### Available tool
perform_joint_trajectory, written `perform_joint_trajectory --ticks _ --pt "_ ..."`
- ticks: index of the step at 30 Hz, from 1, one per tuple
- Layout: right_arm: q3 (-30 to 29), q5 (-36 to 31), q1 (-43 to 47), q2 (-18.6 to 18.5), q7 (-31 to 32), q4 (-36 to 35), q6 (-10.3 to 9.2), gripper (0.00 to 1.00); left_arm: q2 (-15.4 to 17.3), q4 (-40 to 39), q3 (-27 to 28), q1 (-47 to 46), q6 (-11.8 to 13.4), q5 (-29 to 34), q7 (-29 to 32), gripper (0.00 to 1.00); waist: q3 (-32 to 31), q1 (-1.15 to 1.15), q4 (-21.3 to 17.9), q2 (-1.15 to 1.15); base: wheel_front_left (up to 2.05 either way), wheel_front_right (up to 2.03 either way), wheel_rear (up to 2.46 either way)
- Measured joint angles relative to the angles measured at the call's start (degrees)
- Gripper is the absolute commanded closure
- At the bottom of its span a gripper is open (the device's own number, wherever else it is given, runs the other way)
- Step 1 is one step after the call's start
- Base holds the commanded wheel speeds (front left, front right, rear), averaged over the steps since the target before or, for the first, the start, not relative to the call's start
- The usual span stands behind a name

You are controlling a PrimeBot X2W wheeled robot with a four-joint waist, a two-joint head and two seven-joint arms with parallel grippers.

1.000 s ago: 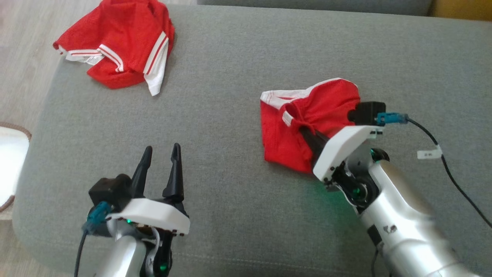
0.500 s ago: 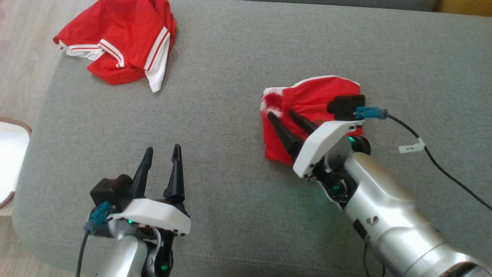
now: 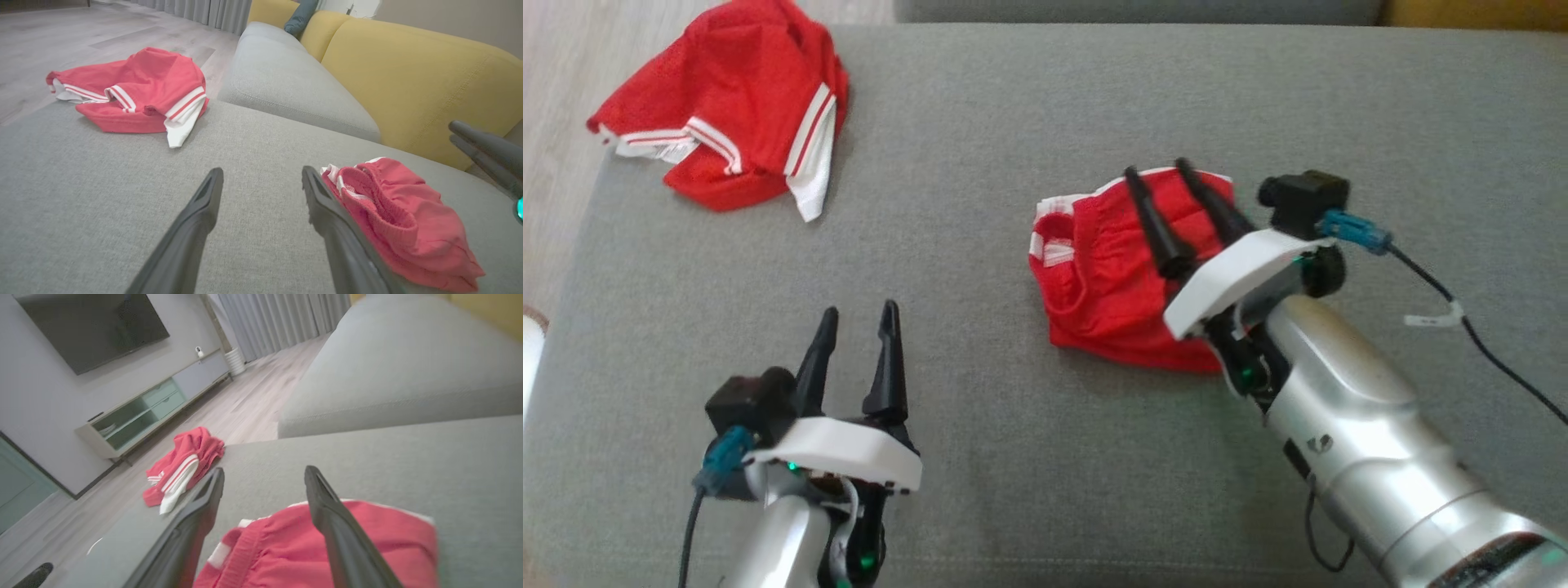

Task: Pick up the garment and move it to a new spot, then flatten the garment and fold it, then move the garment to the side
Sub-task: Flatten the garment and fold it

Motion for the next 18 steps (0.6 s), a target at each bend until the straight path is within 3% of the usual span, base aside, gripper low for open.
perform_joint_trajectory --ticks 7,13,18 --pt "-12.2 -12.6 1.1 0.0 -3.0 2.2 0.0 0.0 0.0 0.0 0.9 -0.5 0.4 0.0 0.0 0.0 -2.4 0.0 -2.1 0.0 0.0 0.0 0.0" --pt "-25.0 -23.4 11.3 0.0 -3.1 -6.3 0.0 0.0 0.0 0.3 1.4 -0.1 0.4 0.1 -0.1 0.0 -4.5 0.0 -3.1 0.0 0.0 0.0 0.0" --pt "-29.3 -28.1 19.4 0.1 -3.1 -12.8 0.0 0.0 0.0 0.2 1.5 1.1 0.6 0.7 -0.1 0.0 -5.5 0.0 -3.3 0.0 0.0 0.0 0.0"
